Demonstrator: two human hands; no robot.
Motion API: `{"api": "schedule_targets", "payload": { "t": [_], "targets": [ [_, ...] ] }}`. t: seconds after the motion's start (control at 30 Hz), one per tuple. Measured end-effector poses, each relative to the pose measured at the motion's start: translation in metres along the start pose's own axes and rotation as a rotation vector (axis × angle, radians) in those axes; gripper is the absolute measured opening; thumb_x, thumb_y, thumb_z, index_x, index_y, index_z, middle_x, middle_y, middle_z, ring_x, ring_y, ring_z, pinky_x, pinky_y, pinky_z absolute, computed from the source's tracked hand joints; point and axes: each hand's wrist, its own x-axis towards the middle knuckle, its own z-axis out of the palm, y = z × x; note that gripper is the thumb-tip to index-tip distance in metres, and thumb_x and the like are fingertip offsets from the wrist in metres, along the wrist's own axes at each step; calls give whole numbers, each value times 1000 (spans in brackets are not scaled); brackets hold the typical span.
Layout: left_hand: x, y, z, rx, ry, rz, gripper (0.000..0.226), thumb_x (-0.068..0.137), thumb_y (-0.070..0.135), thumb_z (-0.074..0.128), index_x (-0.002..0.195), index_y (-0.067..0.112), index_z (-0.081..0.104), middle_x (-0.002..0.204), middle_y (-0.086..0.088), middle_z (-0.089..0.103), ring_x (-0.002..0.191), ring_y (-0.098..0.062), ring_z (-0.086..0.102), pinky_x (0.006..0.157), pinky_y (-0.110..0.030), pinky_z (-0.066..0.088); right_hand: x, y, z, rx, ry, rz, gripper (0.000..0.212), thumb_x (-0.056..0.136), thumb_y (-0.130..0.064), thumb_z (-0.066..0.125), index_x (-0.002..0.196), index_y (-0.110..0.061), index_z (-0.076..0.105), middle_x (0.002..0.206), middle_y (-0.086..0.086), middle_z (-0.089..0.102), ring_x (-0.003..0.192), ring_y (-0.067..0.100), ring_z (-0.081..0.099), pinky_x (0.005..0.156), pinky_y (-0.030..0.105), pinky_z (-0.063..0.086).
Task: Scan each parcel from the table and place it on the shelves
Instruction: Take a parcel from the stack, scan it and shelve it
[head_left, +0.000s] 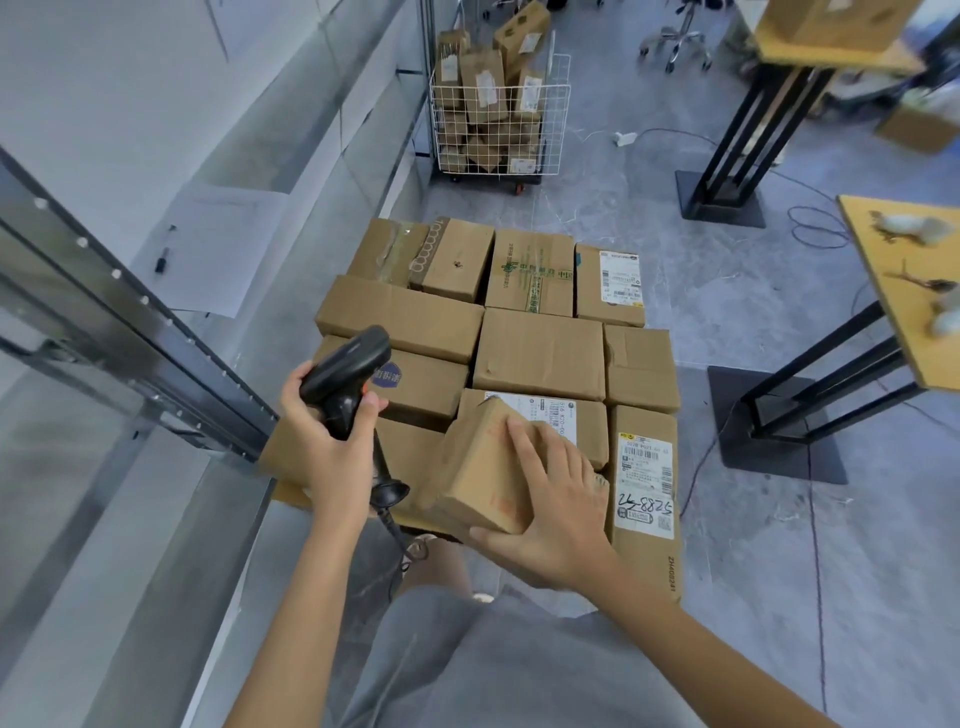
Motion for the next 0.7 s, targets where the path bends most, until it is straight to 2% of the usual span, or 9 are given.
{"api": "schedule_targets", "payload": {
  "t": [0.07,0.13,0.23,0.3,0.37,0.43,0.53,0.63,0.7],
  "targets": [
    [-1,4,3,-47,12,1,56,97,3,65,133,36,39,131,5,54,94,-13,75,89,-28,58,9,-7,-14,86,40,47,119,58,-89,46,153,-48,-12,160,-4,12,146,22,15,119,45,15],
    [0,9,6,-110,42,-15,57,97,3,66,127,46,41,125,10,56,91,-5,74,81,-25,60,21,-14,-29,195,89,89,121,57,-88,50,154,-49,-10,161,-5,12,147,19,12,120,47,17],
    [6,16,6,-225,55,-94,58,97,8,66,123,54,42,125,6,60,99,-21,75,89,-42,61,39,-24,-51,349,162,112,121,61,-78,66,156,-48,-3,162,-9,12,147,16,14,118,50,22],
    [12,23,7,-254,59,-109,57,96,12,69,124,54,44,124,9,63,105,-20,73,92,-50,59,51,-31,-65,468,194,133,120,63,-72,72,156,-48,0,161,-9,17,147,18,20,118,53,26],
    [20,31,12,-329,18,-112,53,96,12,69,124,50,45,111,13,72,96,-15,75,83,-42,63,63,-39,-78,596,227,165,120,60,-71,72,156,-48,4,158,-7,22,145,19,26,116,56,31],
    [27,40,20,-412,-41,-159,50,95,11,68,121,50,48,105,7,75,89,-17,77,75,-37,63,74,-45,-87,725,266,184,122,56,-71,72,157,-46,9,158,-6,25,146,20,28,117,56,31],
    [35,51,33,-470,-112,-222,49,90,18,73,114,57,55,121,-9,68,95,-21,75,74,-41,62,88,-57,-94,959,261,193,124,52,-69,77,157,-42,17,157,-6,34,142,22,38,113,56,39],
    [38,58,43,-471,-161,-205,50,88,23,75,112,62,55,106,5,75,95,-15,74,74,-36,60,94,-66,-90,1147,284,193,111,59,-62,80,154,-40,26,148,-8,47,133,18,51,108,50,47],
    [38,61,47,-470,-184,-187,51,91,22,73,119,59,52,101,10,77,97,-15,74,76,-37,61,96,-65,-86,1190,318,156,86,73,-54,79,148,-38,38,136,-15,59,122,7,60,100,36,54]
  ]
}}
